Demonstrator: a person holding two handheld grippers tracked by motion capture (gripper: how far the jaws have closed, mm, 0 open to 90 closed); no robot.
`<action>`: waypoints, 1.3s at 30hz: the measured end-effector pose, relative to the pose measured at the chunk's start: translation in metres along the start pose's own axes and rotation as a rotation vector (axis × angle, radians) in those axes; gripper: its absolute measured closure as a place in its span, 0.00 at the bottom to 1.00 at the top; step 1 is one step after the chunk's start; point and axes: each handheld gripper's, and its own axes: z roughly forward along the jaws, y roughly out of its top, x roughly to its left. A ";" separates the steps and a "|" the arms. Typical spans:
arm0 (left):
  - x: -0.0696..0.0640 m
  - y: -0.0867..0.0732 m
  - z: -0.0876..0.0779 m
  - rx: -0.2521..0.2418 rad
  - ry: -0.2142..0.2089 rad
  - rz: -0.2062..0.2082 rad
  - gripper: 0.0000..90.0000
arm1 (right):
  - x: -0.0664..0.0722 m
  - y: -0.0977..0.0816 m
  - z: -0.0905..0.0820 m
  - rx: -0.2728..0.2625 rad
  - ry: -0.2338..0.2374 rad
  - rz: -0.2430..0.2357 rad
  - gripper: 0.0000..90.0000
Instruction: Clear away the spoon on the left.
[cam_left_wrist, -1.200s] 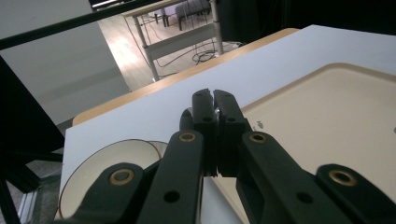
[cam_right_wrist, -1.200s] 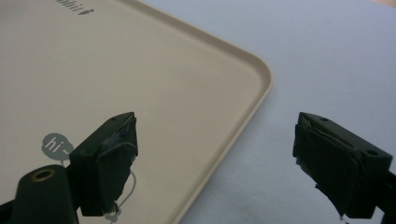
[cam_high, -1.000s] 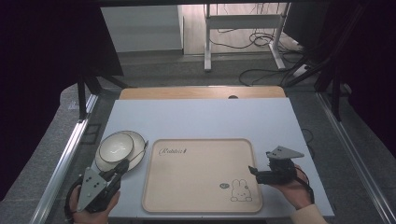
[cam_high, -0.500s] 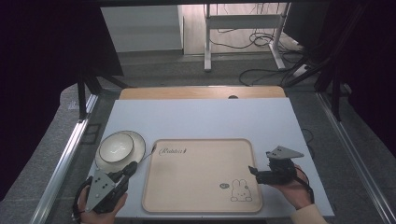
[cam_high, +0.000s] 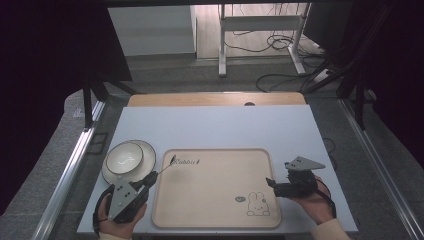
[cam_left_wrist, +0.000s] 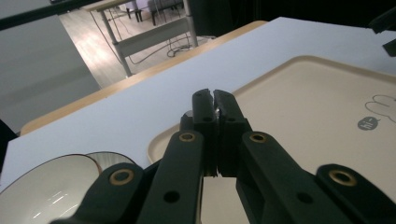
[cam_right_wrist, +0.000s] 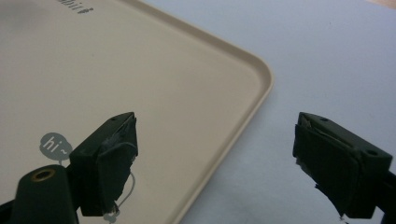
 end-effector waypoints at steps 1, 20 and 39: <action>0.000 0.000 0.003 0.004 -0.004 -0.001 1.00 | 0.000 0.000 0.000 -0.002 0.001 0.002 0.16; -0.017 0.005 0.041 0.060 -0.040 0.101 1.00 | 0.000 0.000 0.001 0.008 -0.001 0.002 0.16; -0.029 0.002 0.049 0.142 -0.066 0.206 1.00 | 0.000 -0.001 0.001 0.007 0.004 0.001 0.16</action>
